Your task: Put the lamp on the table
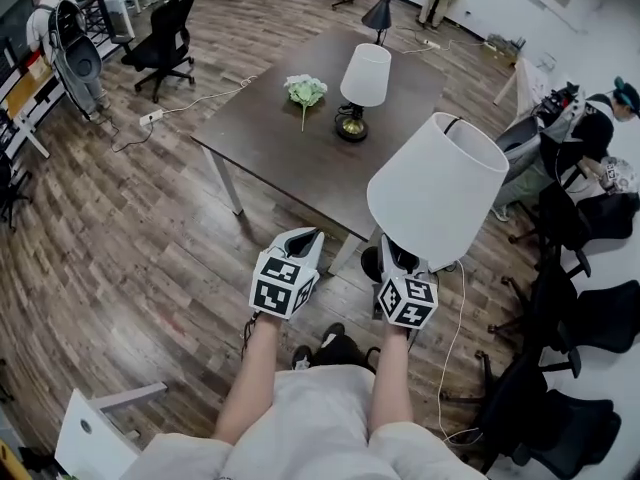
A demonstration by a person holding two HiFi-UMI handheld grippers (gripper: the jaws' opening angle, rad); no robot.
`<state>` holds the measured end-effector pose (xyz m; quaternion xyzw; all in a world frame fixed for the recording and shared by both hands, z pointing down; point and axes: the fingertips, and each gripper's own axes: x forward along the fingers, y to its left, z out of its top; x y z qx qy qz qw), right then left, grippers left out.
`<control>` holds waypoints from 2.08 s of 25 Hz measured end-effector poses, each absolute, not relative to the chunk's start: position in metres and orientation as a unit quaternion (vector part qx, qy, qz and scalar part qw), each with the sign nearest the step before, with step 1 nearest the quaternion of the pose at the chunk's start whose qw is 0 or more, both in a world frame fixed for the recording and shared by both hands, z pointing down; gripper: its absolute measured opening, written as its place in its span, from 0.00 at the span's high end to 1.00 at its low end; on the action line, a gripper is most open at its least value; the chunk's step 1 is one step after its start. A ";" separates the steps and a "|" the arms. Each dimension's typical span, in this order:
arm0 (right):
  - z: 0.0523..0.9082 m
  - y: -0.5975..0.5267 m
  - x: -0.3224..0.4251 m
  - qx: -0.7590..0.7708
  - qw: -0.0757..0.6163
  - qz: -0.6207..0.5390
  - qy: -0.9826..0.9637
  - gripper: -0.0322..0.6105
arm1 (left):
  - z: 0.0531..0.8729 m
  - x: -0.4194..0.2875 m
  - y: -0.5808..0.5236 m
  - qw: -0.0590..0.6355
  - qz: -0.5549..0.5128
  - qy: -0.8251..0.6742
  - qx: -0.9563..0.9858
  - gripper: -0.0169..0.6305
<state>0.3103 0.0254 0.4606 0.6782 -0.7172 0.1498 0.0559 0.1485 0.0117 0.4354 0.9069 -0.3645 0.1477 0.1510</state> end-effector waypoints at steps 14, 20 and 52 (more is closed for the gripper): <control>0.456 -0.091 0.210 0.588 0.063 0.126 -0.796 0.66 | 0.436 0.050 -0.059 0.165 0.132 -0.472 0.856 0.97; 0.448 -0.135 0.188 0.572 0.056 0.118 -0.810 0.66 | 0.431 0.038 -0.098 0.163 0.132 -0.484 0.849 0.97; 0.453 -0.372 0.099 0.517 0.024 0.118 -0.847 0.66 | 0.444 0.011 -0.326 0.158 0.177 -0.492 0.838 0.97</control>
